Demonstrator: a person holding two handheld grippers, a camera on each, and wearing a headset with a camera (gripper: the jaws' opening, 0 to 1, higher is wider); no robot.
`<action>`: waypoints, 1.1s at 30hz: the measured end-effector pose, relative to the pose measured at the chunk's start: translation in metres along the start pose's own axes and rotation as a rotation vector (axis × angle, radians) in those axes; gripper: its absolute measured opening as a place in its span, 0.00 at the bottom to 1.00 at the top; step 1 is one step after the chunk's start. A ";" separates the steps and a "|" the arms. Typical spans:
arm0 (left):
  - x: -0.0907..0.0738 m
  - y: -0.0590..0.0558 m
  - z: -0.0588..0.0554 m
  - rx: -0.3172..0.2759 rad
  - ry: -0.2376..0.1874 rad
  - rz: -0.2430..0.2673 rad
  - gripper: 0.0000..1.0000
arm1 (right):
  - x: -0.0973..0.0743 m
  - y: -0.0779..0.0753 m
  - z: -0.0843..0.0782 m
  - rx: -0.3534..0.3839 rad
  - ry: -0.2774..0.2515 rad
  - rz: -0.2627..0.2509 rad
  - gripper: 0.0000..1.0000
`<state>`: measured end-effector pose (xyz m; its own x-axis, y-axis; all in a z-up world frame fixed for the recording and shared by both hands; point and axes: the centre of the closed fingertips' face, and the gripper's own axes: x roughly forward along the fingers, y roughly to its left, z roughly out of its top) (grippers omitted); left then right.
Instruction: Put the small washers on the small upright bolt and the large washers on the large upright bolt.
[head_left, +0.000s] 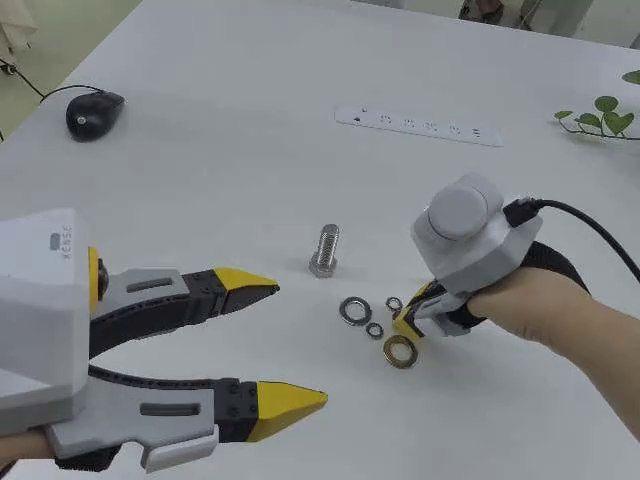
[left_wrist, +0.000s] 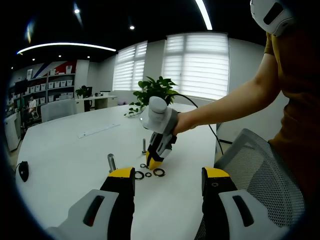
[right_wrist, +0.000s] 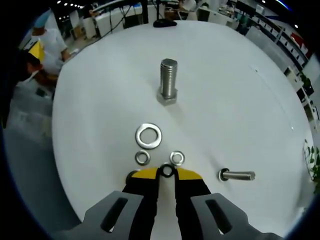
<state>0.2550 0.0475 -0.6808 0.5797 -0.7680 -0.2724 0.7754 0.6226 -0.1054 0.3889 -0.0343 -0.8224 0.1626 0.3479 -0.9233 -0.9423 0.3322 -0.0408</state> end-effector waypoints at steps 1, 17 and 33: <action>0.000 0.000 0.000 0.001 0.001 -0.001 0.53 | 0.000 0.000 0.000 0.001 -0.001 0.001 0.12; 0.001 -0.001 0.003 0.010 0.006 -0.001 0.53 | -0.027 -0.008 -0.005 0.000 -0.032 0.007 0.11; 0.002 -0.005 0.006 0.022 0.017 -0.007 0.53 | -0.064 -0.042 -0.014 0.003 -0.045 -0.066 0.11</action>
<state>0.2537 0.0416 -0.6756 0.5700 -0.7694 -0.2882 0.7849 0.6137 -0.0861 0.4144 -0.0829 -0.7674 0.2368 0.3639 -0.9008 -0.9283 0.3585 -0.0992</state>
